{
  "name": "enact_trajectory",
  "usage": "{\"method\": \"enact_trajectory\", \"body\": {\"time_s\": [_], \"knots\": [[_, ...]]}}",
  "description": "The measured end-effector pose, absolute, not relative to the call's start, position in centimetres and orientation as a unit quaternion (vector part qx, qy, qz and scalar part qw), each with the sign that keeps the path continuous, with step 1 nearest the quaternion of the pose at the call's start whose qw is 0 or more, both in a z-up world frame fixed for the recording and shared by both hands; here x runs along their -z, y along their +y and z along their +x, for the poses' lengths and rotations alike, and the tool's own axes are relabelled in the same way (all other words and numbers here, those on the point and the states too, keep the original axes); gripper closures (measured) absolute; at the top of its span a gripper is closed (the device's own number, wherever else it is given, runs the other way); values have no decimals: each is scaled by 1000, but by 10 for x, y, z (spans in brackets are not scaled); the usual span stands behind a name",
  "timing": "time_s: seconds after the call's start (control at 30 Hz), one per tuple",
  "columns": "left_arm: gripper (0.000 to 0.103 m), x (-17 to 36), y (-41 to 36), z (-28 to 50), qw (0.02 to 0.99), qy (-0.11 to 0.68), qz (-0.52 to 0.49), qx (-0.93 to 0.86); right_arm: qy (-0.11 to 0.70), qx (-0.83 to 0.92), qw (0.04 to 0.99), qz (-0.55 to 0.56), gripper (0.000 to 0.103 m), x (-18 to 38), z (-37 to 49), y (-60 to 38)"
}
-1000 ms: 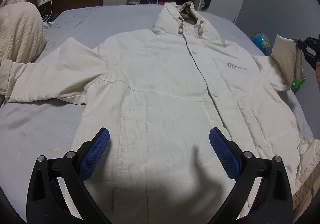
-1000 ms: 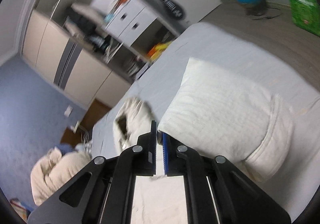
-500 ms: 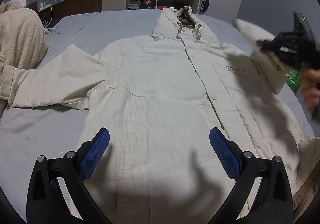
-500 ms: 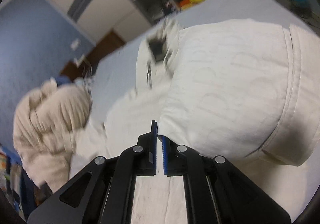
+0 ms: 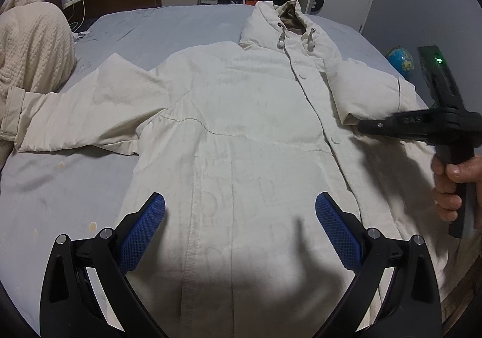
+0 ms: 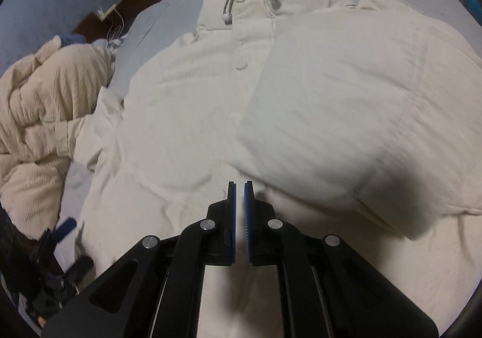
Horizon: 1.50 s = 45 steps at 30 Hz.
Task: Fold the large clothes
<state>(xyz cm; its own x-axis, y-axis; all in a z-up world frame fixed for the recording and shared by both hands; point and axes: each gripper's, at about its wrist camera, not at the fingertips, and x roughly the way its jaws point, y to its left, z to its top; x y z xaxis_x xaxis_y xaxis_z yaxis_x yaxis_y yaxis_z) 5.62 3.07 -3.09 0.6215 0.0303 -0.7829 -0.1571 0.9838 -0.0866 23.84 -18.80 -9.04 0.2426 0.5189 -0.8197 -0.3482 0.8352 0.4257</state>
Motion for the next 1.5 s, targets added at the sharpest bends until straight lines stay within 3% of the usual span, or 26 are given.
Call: {"method": "enact_trajectory", "body": {"time_s": [0.03, 0.1, 0.17, 0.33, 0.47, 0.9, 1.3, 1.43, 1.5], "knots": [[7, 31, 31, 56, 897, 432, -72, -53, 548, -277, 786, 76, 92, 88, 234, -193], [7, 31, 30, 56, 897, 433, -70, -52, 542, -280, 789, 78, 67, 79, 225, -207], [7, 32, 28, 56, 897, 434, -66, -52, 525, -278, 801, 75, 56, 67, 215, -226], [7, 34, 18, 56, 898, 436, -41, -48, 509, -245, 822, 75, 54, 48, 205, -276], [7, 36, 9, 55, 898, 436, -26, -45, 509, -214, 828, 96, 42, 44, 206, -314], [7, 21, -59, 89, 893, 449, 26, 16, 481, -88, 864, 120, 33, 58, 212, -377], [7, 25, -178, 170, 890, 436, 104, 81, 501, -58, 836, 217, 33, 88, 225, -413], [13, 34, -207, 192, 883, 439, 138, 91, 503, -53, 829, 238, 33, 92, 227, -420], [30, 44, -218, 207, 874, 451, 156, 86, 503, -53, 828, 242, 33, 92, 225, -422]]}}
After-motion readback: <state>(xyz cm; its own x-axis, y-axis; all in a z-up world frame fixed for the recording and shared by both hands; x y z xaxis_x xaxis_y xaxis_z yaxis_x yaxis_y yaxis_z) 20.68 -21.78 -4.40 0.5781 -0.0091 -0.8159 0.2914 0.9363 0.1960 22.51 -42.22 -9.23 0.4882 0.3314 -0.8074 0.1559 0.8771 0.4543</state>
